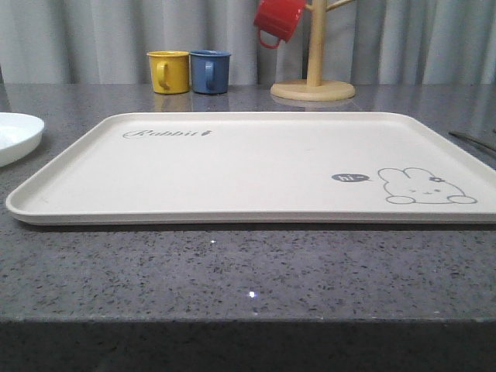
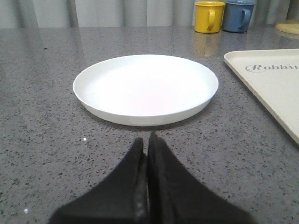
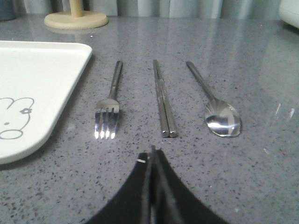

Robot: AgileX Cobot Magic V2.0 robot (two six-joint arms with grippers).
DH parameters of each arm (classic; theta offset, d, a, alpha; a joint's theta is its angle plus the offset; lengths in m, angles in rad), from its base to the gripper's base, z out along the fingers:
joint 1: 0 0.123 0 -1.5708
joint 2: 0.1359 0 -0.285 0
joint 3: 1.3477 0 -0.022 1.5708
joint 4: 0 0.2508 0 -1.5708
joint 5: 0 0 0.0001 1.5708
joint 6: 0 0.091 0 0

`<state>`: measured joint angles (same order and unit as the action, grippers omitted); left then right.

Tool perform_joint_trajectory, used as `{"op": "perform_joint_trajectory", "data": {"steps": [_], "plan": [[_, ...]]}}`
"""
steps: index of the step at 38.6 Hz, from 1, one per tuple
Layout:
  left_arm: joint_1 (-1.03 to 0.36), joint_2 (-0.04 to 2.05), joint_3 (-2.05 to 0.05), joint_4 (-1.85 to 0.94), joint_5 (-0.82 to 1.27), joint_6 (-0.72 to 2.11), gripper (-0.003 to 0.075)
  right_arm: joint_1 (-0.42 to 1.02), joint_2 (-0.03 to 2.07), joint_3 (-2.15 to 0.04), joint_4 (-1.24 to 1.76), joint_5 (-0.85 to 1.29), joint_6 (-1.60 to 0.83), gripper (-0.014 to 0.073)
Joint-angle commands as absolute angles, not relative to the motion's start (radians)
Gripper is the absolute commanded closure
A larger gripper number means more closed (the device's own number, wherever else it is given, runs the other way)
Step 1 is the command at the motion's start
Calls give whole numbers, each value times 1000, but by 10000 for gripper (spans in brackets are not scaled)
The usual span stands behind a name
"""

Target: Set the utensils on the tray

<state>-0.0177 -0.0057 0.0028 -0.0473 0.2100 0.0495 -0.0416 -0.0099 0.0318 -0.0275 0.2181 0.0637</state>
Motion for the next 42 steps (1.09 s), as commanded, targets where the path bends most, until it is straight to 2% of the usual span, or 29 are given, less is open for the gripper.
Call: {"op": "perform_joint_trajectory", "data": {"steps": [1, 13, 20, 24, 26, 32, 38, 42], "plan": [[-17, -25, 7, -52, 129, 40, 738, -47, -27, 26, -36, 131, 51, 662], [-17, -25, 7, -52, 109, 40, 738, -47, -27, 26, -21, 117, 51, 662], [-17, -25, 7, -52, -132, 40, 738, -47, -27, 15, -20, 44, 51, 662], [-17, -25, -4, -52, -352, 40, 738, -47, -27, -48, -20, 0, 51, 662], [-17, -24, -28, -52, -380, 40, 738, -47, -26, -95, -20, 12, 51, 662], [-17, 56, -191, -47, -259, 40, 738, -47, 39, -320, -21, 139, 51, 662], [-17, 295, -420, 12, -22, 40, 738, -47, 272, -542, -21, 293, 51, 662], [-17, 448, -519, 20, 51, 40, 738, -47, 404, -604, -21, 337, 51, 662]]}}
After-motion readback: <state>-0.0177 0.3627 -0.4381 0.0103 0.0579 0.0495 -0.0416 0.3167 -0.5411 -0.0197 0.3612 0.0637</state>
